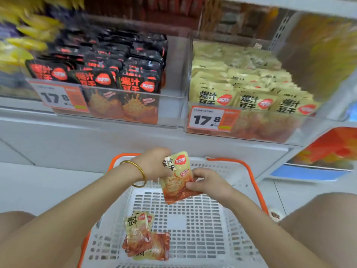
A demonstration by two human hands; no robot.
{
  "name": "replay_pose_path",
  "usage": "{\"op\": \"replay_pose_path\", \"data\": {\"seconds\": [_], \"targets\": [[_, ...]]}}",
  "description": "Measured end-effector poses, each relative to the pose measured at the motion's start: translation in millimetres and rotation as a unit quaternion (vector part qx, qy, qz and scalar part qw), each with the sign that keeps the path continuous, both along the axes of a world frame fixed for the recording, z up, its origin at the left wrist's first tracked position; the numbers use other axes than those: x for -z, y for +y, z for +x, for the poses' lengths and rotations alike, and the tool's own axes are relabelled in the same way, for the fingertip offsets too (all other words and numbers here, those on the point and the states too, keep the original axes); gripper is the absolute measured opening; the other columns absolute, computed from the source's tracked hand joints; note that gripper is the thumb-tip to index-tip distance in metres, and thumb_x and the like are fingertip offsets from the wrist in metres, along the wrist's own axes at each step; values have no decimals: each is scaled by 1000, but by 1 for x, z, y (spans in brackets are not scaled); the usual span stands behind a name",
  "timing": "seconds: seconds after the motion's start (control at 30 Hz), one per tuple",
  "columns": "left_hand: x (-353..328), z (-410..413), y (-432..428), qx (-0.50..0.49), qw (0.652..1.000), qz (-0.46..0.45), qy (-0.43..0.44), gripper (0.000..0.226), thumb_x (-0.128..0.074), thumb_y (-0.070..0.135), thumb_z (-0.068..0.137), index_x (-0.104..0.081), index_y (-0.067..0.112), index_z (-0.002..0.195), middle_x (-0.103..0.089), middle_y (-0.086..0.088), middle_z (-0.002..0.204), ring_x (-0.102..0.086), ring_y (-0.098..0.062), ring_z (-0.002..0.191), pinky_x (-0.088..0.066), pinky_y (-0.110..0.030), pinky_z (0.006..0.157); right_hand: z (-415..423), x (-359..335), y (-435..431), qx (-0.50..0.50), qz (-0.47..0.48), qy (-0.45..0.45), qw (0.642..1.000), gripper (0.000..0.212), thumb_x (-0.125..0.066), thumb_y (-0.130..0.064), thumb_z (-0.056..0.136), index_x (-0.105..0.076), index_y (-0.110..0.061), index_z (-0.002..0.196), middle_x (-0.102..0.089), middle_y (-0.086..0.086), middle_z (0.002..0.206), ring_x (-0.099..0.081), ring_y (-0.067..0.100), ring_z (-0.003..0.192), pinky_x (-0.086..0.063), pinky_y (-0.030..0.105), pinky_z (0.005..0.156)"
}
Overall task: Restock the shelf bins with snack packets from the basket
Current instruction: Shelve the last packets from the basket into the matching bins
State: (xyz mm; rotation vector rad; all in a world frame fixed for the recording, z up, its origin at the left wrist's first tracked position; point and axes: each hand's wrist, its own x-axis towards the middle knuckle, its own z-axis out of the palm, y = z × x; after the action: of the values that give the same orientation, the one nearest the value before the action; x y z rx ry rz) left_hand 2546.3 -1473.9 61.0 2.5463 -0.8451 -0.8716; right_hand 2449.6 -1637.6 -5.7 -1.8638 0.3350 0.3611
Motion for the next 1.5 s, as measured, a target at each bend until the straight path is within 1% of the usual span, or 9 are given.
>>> {"op": "replay_pose_path", "data": {"seconds": [0.13,0.3,0.47,0.6,0.8,0.97,1.1,1.3,1.5], "targets": [[-60,-8,-32,41,993,-61,-92,19,-65,20,85,-48,20,95,-55,1,95,-52,-15,77,-38,-26,62,-2,-76,-23,9,-80,-112,990,18,-68,-3,83,-63,-13,98,-68,7,95,-64,20,87,-52,39,86],[-144,-8,-58,49,951,-159,-261,22,-65,25,85,-54,19,103,-47,4,93,-44,-14,89,-25,-24,66,3,-167,-45,63,-158,-271,947,23,-68,-1,81,-60,-20,91,-67,2,91,-63,18,87,-51,36,83],[-184,-9,-93,49,908,-251,-333,28,-63,26,87,-54,15,111,-59,-4,106,-54,-25,104,-40,-32,78,5,-211,-78,128,-224,-344,903,25,-68,-4,80,-62,-19,99,-62,-11,86,-60,10,81,-47,25,78],[-174,-9,-122,52,904,-269,-329,33,-60,25,90,-52,15,120,-61,-5,115,-54,-26,106,-42,-33,84,3,-207,-101,173,-255,-352,884,30,-70,-2,77,-67,-13,105,-66,-4,93,-62,14,84,-50,30,82],[-152,-6,-138,62,913,-257,-311,41,-60,25,91,-49,16,129,-61,-7,119,-56,-27,108,-44,-36,88,1,-196,-118,151,-296,-303,893,27,-72,-6,77,-67,-7,104,-69,3,96,-63,21,87,-50,34,81],[-156,-4,-145,79,913,-252,-312,33,-61,25,89,-55,16,120,-56,-2,109,-52,-21,104,-38,-28,83,1,-212,-120,169,-297,-366,865,30,-71,-16,80,-61,-22,107,-57,-20,86,-54,-3,78,-40,7,68],[-164,2,-151,61,916,-266,-293,12,-63,27,88,-54,21,94,-46,7,94,-43,-12,90,-30,-23,74,8,-225,-131,126,-369,-314,866,14,-73,-19,80,-60,-22,86,-56,-11,76,-52,10,73,-43,25,70],[-148,6,-163,48,927,-199,-313,27,-67,29,85,-62,15,107,-50,1,98,-51,-24,104,-40,-33,83,26,-224,-138,18,-462,-206,862,25,-77,-23,76,-68,-14,97,-52,-7,78,-50,16,80,-41,31,70],[-131,7,-159,51,918,-142,-367,36,-63,39,86,-62,20,117,-54,2,116,-38,-22,115,-27,-35,93,35,-209,-135,-22,-527,-183,830,27,-75,-30,74,-70,-11,92,-66,5,89,-56,26,90,-46,35,73]]}}
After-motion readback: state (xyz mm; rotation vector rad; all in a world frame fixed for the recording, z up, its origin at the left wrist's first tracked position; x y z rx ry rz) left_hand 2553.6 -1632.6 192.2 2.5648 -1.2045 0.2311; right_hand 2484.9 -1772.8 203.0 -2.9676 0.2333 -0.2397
